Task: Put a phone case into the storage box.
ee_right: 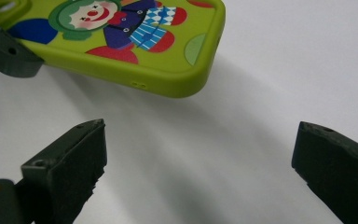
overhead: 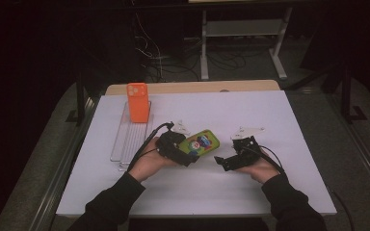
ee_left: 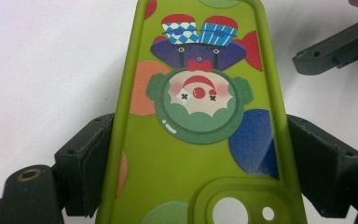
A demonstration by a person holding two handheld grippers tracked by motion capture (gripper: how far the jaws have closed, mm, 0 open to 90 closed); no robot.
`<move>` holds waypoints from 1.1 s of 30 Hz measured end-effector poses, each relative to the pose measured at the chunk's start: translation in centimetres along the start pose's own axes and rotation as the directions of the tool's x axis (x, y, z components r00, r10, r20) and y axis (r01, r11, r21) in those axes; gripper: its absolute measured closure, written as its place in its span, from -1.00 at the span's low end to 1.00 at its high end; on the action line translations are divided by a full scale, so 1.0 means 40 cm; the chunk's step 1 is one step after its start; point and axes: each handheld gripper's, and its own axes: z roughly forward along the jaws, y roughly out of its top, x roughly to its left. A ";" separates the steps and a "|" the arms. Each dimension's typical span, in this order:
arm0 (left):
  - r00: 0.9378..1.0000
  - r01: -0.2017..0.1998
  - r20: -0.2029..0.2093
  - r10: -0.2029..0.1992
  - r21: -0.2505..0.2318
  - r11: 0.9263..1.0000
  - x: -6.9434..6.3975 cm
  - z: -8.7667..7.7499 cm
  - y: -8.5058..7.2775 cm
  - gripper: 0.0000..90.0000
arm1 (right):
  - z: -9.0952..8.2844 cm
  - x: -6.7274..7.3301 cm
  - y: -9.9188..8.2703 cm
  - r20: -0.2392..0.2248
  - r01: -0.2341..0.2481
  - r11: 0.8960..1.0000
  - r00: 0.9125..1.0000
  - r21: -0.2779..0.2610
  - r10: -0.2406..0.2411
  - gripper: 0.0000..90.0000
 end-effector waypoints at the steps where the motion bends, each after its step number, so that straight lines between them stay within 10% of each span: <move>1: 1.000 0.001 0.000 -0.001 0.001 1.000 -0.001 0.001 0.000 -0.66 | 0.001 0.003 0.000 0.004 0.011 1.000 1.000 0.000 -0.011 -0.95; 16: 1.000 -0.022 0.011 0.022 0.025 0.999 0.004 -0.001 -0.001 -0.66 | 0.004 0.049 -0.001 0.170 0.291 0.957 0.942 0.015 -0.289 -0.96; 33: 1.000 -0.017 0.021 0.016 0.017 1.000 0.007 0.000 -0.001 -0.66 | 0.010 0.079 -0.014 0.275 0.511 0.857 0.816 0.069 -0.509 -0.97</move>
